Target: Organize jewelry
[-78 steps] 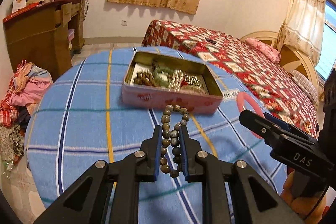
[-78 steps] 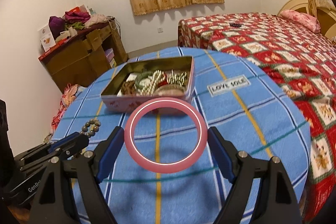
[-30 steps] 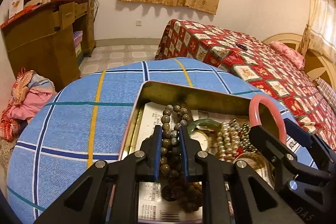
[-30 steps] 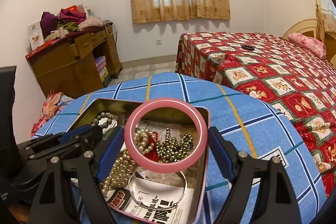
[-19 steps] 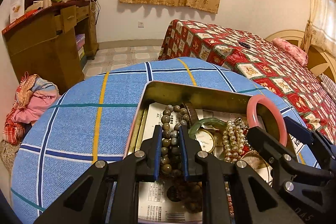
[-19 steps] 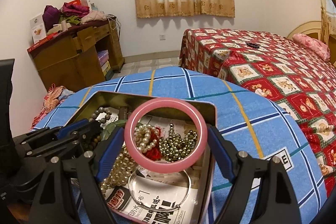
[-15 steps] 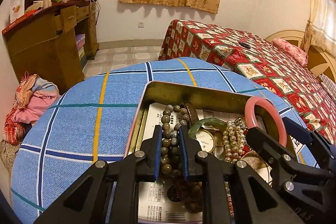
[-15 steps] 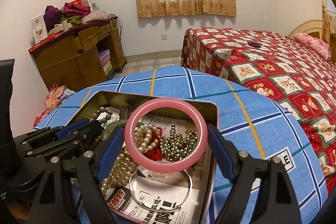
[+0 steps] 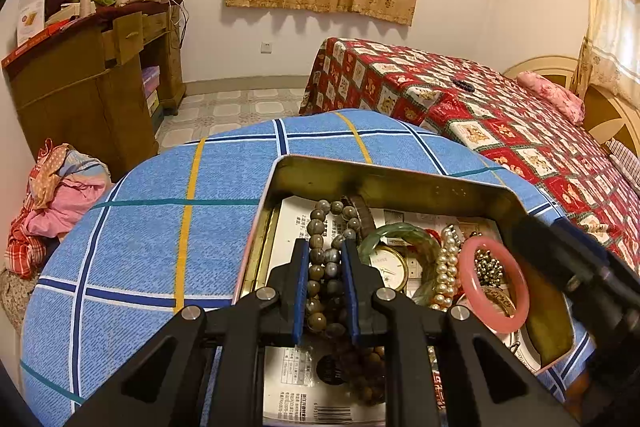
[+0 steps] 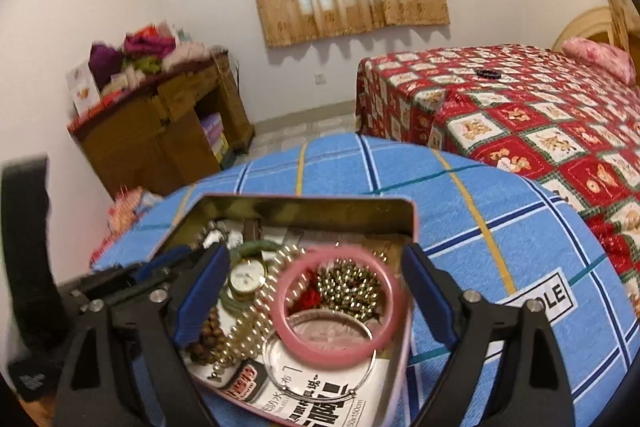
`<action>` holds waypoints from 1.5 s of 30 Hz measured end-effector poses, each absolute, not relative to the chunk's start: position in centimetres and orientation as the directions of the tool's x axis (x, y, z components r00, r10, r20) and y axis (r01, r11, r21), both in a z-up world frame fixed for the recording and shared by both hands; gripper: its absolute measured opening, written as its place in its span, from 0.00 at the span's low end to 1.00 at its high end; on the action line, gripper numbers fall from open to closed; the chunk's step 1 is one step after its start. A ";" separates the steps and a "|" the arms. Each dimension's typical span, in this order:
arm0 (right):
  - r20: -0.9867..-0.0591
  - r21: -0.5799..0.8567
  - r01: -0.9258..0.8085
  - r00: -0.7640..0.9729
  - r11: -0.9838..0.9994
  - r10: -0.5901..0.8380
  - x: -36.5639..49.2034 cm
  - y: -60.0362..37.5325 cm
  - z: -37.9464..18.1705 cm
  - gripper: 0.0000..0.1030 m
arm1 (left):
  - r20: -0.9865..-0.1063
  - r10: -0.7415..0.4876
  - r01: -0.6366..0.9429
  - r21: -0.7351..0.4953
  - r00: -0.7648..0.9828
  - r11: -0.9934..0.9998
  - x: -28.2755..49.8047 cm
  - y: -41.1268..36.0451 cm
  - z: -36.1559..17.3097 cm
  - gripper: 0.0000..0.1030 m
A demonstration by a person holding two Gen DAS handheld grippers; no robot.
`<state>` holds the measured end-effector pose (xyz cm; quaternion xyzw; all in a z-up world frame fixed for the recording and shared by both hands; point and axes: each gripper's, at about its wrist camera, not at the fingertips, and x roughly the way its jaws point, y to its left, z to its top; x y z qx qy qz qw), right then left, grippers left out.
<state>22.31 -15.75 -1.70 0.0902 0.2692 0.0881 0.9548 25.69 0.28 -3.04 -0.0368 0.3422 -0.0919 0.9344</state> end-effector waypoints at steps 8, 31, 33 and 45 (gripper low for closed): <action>-0.470 0.240 -0.058 0.866 0.969 0.169 22.1 -16.8 -1.2 0.91 | -0.626 -0.220 0.210 -0.091 0.748 0.973 25.5 -1.5 -2.8 0.17; -0.409 0.159 0.059 0.912 0.985 0.012 19.2 -17.2 0.1 0.97 | -0.585 -0.062 0.069 -0.011 0.809 0.998 20.1 -0.7 -1.1 0.65; -0.424 0.161 0.065 0.906 0.985 0.009 18.5 -17.2 0.3 0.97 | -0.603 -0.034 0.049 0.009 0.797 0.999 19.1 -0.5 -1.2 0.65; -0.468 0.186 0.073 0.884 0.980 0.024 10.1 -17.3 2.3 0.98 | -0.597 0.049 -0.037 0.032 0.801 0.999 11.0 1.3 1.5 0.65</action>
